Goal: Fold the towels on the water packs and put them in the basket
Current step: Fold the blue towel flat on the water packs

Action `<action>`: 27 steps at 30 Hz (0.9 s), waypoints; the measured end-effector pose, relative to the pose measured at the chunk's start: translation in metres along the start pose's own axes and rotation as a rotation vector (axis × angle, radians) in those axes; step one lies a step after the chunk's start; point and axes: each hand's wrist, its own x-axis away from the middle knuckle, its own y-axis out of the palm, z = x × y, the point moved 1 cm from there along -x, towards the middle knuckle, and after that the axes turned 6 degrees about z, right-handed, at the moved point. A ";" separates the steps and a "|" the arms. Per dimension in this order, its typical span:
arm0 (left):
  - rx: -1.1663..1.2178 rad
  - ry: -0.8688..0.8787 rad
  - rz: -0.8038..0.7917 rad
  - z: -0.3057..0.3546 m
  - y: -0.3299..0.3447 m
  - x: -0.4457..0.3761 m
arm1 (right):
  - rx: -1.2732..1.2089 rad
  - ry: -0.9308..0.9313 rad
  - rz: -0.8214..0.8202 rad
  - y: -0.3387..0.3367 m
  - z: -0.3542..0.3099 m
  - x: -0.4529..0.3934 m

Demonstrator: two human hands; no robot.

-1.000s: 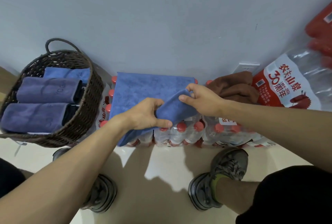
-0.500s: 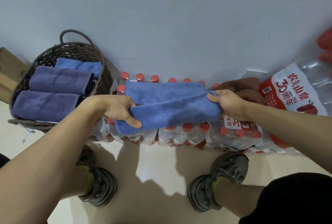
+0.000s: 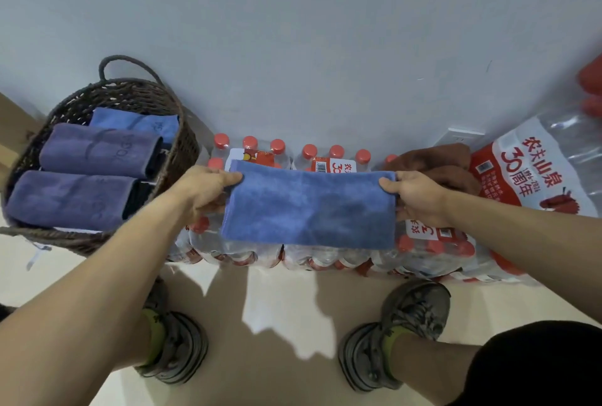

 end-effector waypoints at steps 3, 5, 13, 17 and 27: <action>-0.101 -0.042 -0.044 -0.014 0.009 0.000 | 0.024 0.092 -0.095 0.001 0.007 -0.002; -0.163 0.011 0.002 -0.015 0.013 -0.003 | 0.043 0.136 -0.050 0.005 0.013 -0.004; -0.254 0.104 0.069 -0.018 0.011 -0.010 | -0.005 0.041 0.173 0.012 0.011 -0.012; -0.379 0.266 0.186 -0.020 0.016 -0.009 | 0.021 0.047 0.228 0.018 0.014 -0.012; -0.502 0.123 0.154 -0.012 0.011 -0.006 | 0.189 0.247 0.258 0.023 0.008 -0.011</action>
